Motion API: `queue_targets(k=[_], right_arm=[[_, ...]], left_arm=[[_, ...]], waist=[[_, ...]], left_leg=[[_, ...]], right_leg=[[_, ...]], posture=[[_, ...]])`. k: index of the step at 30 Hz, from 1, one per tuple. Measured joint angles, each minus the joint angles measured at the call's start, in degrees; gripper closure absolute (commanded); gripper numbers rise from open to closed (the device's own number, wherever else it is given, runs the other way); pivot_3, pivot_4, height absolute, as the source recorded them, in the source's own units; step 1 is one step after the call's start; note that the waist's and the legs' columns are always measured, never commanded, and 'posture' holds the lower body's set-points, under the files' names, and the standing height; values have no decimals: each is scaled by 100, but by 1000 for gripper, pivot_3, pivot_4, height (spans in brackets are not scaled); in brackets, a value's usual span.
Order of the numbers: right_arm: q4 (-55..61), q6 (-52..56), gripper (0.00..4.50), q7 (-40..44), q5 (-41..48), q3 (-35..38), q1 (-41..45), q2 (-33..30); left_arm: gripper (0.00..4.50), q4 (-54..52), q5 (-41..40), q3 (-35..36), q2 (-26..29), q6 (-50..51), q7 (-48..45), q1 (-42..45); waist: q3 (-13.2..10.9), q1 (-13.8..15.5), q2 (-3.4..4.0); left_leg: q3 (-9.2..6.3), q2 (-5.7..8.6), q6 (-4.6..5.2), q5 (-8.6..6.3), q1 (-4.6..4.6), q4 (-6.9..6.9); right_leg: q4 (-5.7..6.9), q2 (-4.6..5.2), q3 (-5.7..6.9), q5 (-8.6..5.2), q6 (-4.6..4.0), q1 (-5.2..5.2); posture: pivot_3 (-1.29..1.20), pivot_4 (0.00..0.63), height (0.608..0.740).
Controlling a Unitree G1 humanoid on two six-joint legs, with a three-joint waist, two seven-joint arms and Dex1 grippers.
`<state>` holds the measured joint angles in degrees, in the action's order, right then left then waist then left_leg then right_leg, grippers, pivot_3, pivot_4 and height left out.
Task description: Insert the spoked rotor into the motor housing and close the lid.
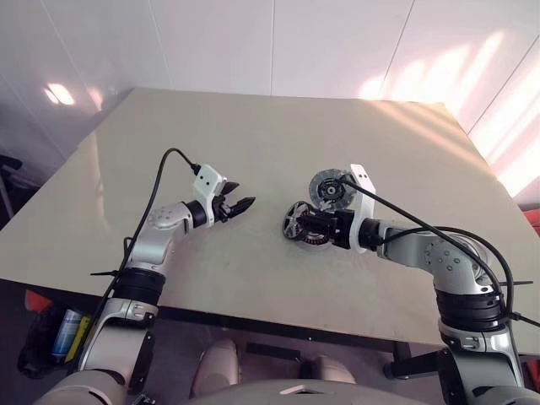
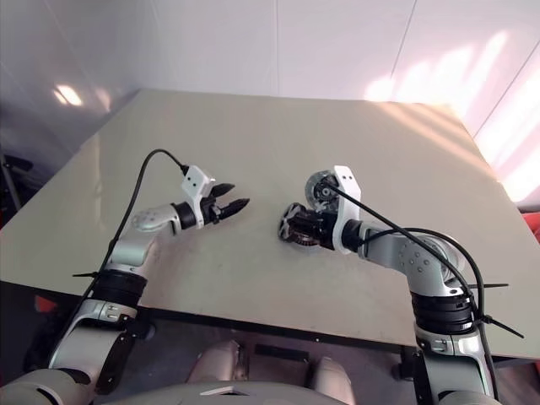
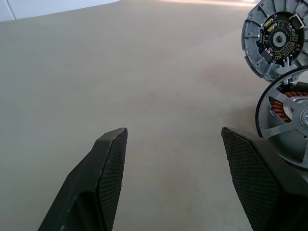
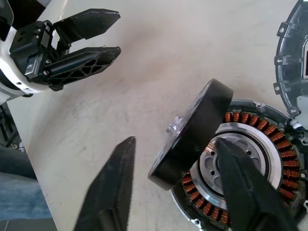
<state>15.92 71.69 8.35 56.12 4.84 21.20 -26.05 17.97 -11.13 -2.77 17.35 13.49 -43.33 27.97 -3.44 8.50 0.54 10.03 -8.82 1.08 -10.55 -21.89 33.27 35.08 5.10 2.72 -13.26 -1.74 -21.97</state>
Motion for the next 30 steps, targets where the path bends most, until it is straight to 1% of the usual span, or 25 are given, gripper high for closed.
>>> queue_targets(k=[2, 4, 5, 12, 15, 20, 23, 25, 30], right_arm=[[0, 7, 3041, 5, -38, 25, 0, 40], [-1, 27, 3799, 41, -39, 36, -1, 60], [9, 60, 4056, 105, 35, 33, 4, 126], [15, 146, 4056, 115, -6, 97, 10, 164], [-69, 233, 4056, 77, 112, 320, 41, 289], [-566, 435, 4056, -485, 1021, 1371, 437, 782], [-931, 484, 4056, -952, 1572, 1813, 628, 925], [-1147, 506, 4056, -1239, 1817, 1953, 633, 950], [-1417, 500, 4056, -1744, 2308, 2011, 557, 972]], left_arm=[[1163, 52, 1, 0, 0, -33, -2, -2], [1163, 66, 1, 0, 0, -47, -3, -4], [1163, 69, 0, 0, 1, -47, -3, -4], [1163, 65, -1, -1, 21, -41, 0, -11], [1163, 64, -1, -2, 20, -32, 2, -10], [1163, 41, -2, -3, 17, 11, 1, -10], [1163, 34, -2, -7, 16, 17, 1, -10], [1163, 34, -2, -6, 18, 18, 2, -10], [1163, 35, -2, -7, 17, 18, 1, -10]], waist=[[0, -1, 0], [0, 0, 0], [0, -1, 0], [0, 13, 0], [0, 6, 0], [0, -2, 0], [0, -2, -1], [0, 0, -1], [0, -3, -1]], left_leg=[[0, 0, 0, 0, 0, 0], [0, 0, 0, 0, 0, 0], [0, 0, 0, 0, 2, 0], [0, 4, -6, 4, 5, 5], [0, 3, -10, 6, 7, 4], [1, 3, -12, 9, 8, 5], [1, 3, -13, 9, 8, 4], [1, 3, -13, 9, 5, 4], [1, 2, -13, 9, 3, 3]], right_leg=[[1, 0, 0, 0, 0, 0], [1, 0, 0, 0, 0, 0], [2, 0, 0, 0, 0, 1], [6, 7, 0, 1, 1, 6], [16, 6, 0, 1, 0, 3], [27, 6, -3, 1, -2, -4], [27, 5, -3, 1, -3, -5], [27, 5, -2, 1, -3, -7], [27, 5, -2, 1, -3, -10]], posture=[[0, 0, 740], [0, 0, 740], [0, 0, 740], [0, 0, 740], [0, 0, 740], [0, 0, 740], [0, 0, 740], [0, 0, 740], [0, 0, 740]])
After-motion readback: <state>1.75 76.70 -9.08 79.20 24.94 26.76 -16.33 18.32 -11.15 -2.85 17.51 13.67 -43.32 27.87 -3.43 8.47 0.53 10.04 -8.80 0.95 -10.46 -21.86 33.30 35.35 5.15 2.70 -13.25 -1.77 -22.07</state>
